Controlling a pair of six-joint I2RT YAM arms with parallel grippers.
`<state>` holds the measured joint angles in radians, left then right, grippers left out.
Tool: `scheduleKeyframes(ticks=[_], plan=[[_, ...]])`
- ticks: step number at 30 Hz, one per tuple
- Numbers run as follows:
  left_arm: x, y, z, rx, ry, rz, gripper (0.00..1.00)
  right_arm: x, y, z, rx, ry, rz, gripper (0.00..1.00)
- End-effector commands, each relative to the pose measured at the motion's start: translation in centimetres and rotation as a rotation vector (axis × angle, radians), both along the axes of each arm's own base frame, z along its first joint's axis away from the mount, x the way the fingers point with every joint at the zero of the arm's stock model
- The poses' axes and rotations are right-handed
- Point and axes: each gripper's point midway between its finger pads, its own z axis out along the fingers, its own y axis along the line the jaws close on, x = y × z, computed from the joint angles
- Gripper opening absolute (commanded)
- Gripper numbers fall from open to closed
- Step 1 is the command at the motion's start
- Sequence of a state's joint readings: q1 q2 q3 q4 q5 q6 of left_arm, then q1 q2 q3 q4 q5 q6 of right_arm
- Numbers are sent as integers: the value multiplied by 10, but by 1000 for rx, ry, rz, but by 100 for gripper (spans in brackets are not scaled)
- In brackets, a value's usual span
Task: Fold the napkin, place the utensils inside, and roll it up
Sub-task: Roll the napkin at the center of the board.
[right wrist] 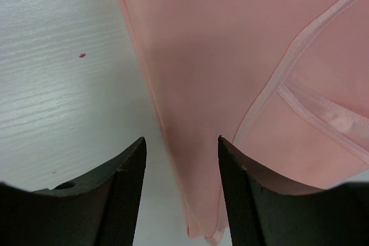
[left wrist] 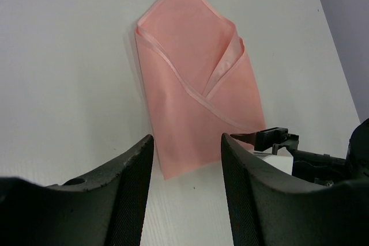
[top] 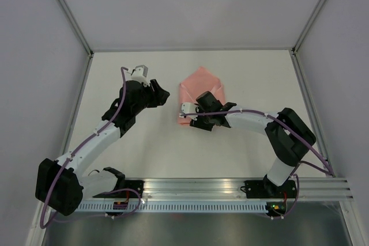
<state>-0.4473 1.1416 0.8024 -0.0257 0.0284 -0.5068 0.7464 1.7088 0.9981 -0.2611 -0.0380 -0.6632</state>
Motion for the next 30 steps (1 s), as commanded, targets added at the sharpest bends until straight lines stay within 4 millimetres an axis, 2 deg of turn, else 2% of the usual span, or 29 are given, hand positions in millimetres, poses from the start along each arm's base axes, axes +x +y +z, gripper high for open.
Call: scheduleKeyframes(ticks=[1, 14, 21, 30], plan=[[6, -7, 21, -9, -54, -26, 56, 12, 5, 3, -4, -53, 4, 58], [7, -16, 8, 5, -79, -67, 56, 10, 1, -19, -26, -39, 13, 53], [5, -14, -2, 36, -108, -83, 56, 12, -1, -22, -30, -32, 9, 51], [1, -12, 7, 33, -193, -100, 59, 13, -6, -33, -21, 51, 7, 50]])
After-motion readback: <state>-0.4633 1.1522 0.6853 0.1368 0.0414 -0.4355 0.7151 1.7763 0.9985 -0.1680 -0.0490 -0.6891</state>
